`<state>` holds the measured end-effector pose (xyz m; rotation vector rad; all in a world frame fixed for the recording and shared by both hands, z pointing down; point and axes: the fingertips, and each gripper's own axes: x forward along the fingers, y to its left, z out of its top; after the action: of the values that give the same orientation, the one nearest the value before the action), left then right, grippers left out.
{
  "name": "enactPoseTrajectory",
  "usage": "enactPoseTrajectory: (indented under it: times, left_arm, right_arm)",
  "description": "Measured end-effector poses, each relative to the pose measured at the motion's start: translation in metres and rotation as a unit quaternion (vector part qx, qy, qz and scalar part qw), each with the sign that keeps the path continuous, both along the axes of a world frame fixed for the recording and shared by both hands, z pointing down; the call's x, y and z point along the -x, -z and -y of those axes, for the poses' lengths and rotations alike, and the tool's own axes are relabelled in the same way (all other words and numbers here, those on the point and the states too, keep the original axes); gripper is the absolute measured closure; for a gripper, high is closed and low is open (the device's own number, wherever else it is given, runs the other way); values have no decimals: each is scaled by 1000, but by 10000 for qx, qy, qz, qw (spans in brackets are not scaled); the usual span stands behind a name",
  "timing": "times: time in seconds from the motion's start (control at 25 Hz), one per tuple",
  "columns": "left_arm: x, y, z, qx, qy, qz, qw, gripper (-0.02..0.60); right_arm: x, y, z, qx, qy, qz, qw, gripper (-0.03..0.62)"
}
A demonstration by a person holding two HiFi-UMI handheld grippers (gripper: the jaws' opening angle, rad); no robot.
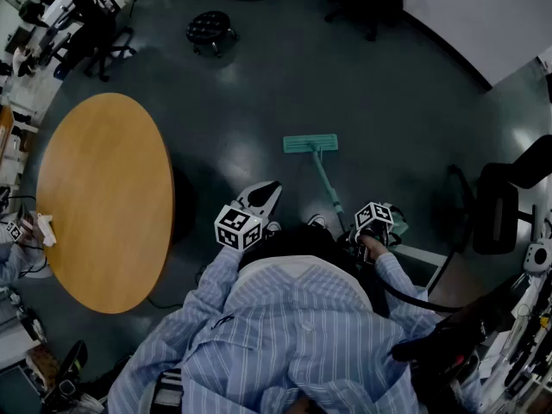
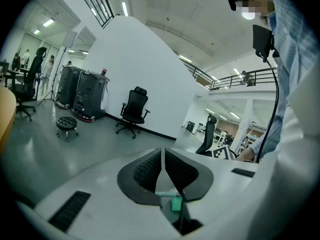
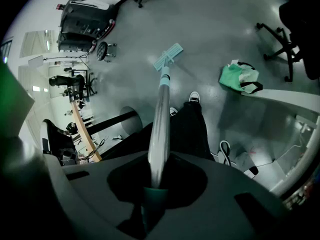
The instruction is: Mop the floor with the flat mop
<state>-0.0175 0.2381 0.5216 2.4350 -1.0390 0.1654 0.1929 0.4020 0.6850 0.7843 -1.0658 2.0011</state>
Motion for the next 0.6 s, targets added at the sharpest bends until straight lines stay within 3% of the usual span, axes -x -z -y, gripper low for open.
enactPoseTrajectory:
  times: [0.4, 0.6]
  left_arm:
    - [4, 41, 16, -549, -114, -245, 9981, 555]
    - [-2, 47, 20, -574, -39, -231, 9981, 555]
  right_arm:
    - [1, 2, 5, 10, -26, 76, 10000, 539]
    - [-5, 5, 10, 57, -163, 195, 9997, 539]
